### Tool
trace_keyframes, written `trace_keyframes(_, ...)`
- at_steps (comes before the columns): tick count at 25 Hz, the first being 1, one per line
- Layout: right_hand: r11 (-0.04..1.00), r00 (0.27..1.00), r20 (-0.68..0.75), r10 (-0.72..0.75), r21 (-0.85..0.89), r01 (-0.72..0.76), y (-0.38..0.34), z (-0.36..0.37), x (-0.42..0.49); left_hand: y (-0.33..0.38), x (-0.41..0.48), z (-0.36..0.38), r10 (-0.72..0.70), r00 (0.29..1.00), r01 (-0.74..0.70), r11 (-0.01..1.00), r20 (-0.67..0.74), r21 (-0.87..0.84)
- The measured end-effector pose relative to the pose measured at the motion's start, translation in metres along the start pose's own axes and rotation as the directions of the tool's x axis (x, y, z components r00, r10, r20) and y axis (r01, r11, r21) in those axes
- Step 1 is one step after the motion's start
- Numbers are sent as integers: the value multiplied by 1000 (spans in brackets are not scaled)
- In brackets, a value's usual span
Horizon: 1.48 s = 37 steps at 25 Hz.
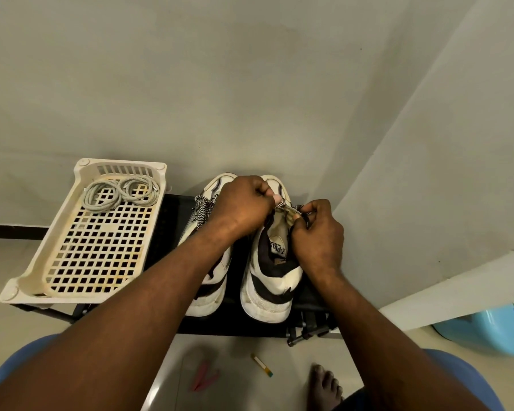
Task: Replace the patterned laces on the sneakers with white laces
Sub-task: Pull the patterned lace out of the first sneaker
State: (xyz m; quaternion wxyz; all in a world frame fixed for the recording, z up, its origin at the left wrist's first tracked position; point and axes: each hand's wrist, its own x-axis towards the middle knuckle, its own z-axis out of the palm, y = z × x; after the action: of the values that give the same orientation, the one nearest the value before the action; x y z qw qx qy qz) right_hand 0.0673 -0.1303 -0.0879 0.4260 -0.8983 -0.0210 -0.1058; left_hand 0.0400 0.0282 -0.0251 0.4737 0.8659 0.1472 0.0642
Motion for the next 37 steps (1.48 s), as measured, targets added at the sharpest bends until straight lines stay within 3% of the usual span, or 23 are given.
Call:
trace_keyframes(3,1000,1000,-9,-5,10,5,-3,-3,-2,-4,-3,-2,62,997,-74,908,42,413)
trace_keyframes(4,1000,1000,-12,-17,8,17,-5,-3,-3,-3,-4,-1,98,995,-100,878,30,468)
trace_keyframes(6,999,999,-25,-41,-6,40,-5,-3,-4,1,-5,0,189,982,-168,887,-5,429)
trace_keyframes(7,999,998,-35,-43,-10,43,-4,-4,-3,3,-5,-1,198,980,-187,927,-1,325)
trace_keyframes(9,999,998,-46,-50,-20,49,-3,-4,-4,8,-6,-8,71,993,-70,997,89,-12)
trace_keyframes(10,998,997,-47,-55,-24,53,-3,-4,-4,9,-7,-12,-4,988,16,997,152,-82)
trace_keyframes(11,998,997,-47,-56,-24,55,-3,-4,-4,8,-7,-15,-44,976,49,999,212,-20)
trace_keyframes(13,998,997,-51,-52,-25,51,-5,-3,-4,3,-7,-16,-28,973,-46,949,229,311)
trace_keyframes(15,998,997,-55,-58,-41,56,-6,-3,-5,8,-13,-17,35,978,-101,941,206,324)
trace_keyframes(18,997,997,-42,-57,-50,55,-7,-4,-5,13,-15,-30,18,967,25,986,253,-166)
trace_keyframes(19,998,998,-44,-55,-47,53,-8,-4,-6,12,-15,-34,0,970,41,985,244,-166)
trace_keyframes(22,999,997,-62,-44,-31,43,-9,-3,-7,0,-17,-29,34,985,-87,947,171,310)
trace_keyframes(24,999,998,-55,-40,-29,39,-10,-3,-6,0,-22,-25,125,980,-160,956,155,247)
trace_keyframes(26,998,998,-51,-46,-33,44,-10,-4,-5,6,-23,-29,141,973,-125,987,183,-97)
trace_keyframes(27,998,997,-54,-47,-35,45,-9,-5,-5,6,-22,-32,140,967,-107,982,212,-158)
trace_keyframes(28,999,997,-56,-44,-35,42,-9,-5,-5,4,-19,-35,127,958,-115,991,255,-63)
trace_keyframes(29,999,998,-58,-37,-33,35,-9,-4,-5,0,-19,-36,102,955,-151,975,278,161)
trace_keyframes(30,999,998,-59,-31,-30,30,-9,-4,-5,-1,-22,-37,114,960,-208,901,256,380)
trace_keyframes(31,999,998,-62,-28,-28,26,-9,-5,-5,1,-25,-37,184,961,-261,850,206,458)
trace_keyframes(32,999,998,-63,-27,-26,25,-10,-5,-5,2,-27,-38,271,947,-319,846,170,427)
trace_keyframes(33,999,998,-58,-28,-27,26,-10,-4,-4,6,-28,-40,337,935,-354,898,109,262)
trace_keyframes(35,999,998,-52,-27,-29,25,-10,-4,-4,14,-29,-46,303,948,-311,947,93,81)
trace_keyframes(37,1000,999,-53,-10,-13,10,-10,-4,-4,14,-29,-47,217,956,-277,887,195,369)
